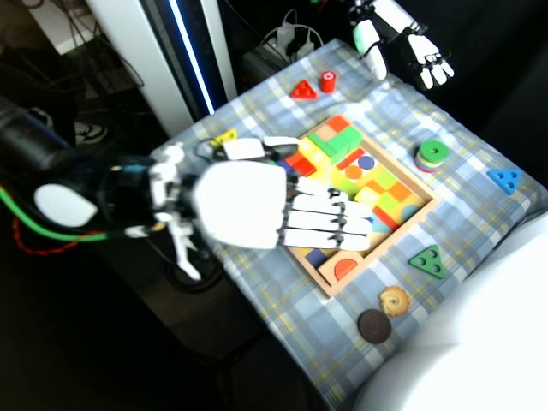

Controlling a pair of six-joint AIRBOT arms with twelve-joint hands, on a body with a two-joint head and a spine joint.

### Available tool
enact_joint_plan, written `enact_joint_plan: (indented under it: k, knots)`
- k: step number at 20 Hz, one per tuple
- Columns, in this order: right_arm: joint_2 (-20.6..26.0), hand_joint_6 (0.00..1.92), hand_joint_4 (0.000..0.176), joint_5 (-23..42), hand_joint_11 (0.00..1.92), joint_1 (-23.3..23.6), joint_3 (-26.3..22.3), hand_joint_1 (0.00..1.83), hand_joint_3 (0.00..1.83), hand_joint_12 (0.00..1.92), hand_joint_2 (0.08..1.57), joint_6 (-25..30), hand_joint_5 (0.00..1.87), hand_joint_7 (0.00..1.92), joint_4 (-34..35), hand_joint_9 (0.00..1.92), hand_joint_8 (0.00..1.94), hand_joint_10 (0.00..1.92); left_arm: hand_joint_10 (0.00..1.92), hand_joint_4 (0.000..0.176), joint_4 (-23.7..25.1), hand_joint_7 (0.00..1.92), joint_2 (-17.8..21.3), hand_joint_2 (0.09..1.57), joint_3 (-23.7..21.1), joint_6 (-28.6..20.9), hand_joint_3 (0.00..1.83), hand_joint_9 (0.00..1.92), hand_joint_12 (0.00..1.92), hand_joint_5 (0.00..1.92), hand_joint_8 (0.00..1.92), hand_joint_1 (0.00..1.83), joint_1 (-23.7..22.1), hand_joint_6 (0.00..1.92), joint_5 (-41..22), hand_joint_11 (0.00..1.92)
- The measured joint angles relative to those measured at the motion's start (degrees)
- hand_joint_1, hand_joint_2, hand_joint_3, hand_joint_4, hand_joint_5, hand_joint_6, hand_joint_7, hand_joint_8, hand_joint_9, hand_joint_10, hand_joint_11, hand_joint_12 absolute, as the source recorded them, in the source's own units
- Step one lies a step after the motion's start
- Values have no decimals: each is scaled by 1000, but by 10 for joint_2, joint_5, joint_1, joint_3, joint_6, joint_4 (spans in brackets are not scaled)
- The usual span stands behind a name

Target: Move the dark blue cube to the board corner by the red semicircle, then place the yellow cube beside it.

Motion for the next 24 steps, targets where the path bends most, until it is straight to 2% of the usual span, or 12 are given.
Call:
enact_joint_plan:
  k: [1,3,7,8,11,13,16,18,19,20,23,24]
  knots:
    - [-9,0,66,-7,0,2,9,0,2,0,1121,0,573,0,-5,0,0,0,2,98,-2,153,0,1412,0,0,2,112,0,297,3,494,0,3,0,0]
    - [-21,0,39,-23,0,4,22,0,16,0,1151,2,564,0,-12,0,0,0,0,109,-2,140,0,1414,0,0,3,92,0,301,0,474,0,3,0,0]
    - [-35,7,0,-35,0,12,37,0,0,0,1111,4,567,0,-17,0,0,0,4,88,-1,144,0,1411,0,0,0,105,0,311,4,487,0,3,1,0]
    - [-40,3,35,-34,0,12,41,0,0,0,1089,4,558,0,-16,0,0,0,5,82,-1,153,0,1410,0,0,0,109,0,310,7,488,0,2,1,0]
    - [-50,0,74,-38,0,12,47,0,0,0,1077,4,534,0,-19,0,0,0,2,87,-1,147,0,1408,0,0,0,100,0,284,4,519,0,1,2,0]
    - [-53,4,52,-38,0,16,49,0,0,0,1100,4,505,0,-18,0,0,0,1,80,-2,152,0,1409,0,0,0,99,0,291,2,525,0,1,4,0]
    - [-60,25,71,-36,0,17,53,0,14,0,1141,5,563,0,-15,0,0,0,2,78,-1,147,0,1415,1,0,1,99,0,272,1,506,0,1,3,0]
    - [-68,11,53,-42,0,17,57,0,6,0,1141,5,587,3,-25,0,0,0,2,86,-1,126,0,1414,1,0,1,82,0,262,1,462,0,0,4,0]
    - [-72,9,61,-48,0,17,57,0,0,0,1121,6,596,11,-28,0,3,0,5,90,-1,132,0,1412,1,0,0,85,0,266,5,452,0,2,4,0]
    - [-75,10,88,-50,0,17,59,0,0,0,1092,9,603,6,-33,0,1,0,5,91,-1,134,0,1417,1,0,2,88,0,263,4,438,0,1,4,0]
    - [-78,2,59,-53,0,16,62,0,0,0,1084,23,590,8,-38,0,3,0,5,87,-1,137,0,1410,1,0,0,93,0,273,3,494,0,5,4,0]
    - [-77,4,67,-53,0,16,62,0,0,0,1089,30,595,20,-38,0,7,0,4,89,-1,140,0,1406,1,0,0,93,0,276,3,520,0,4,4,0]
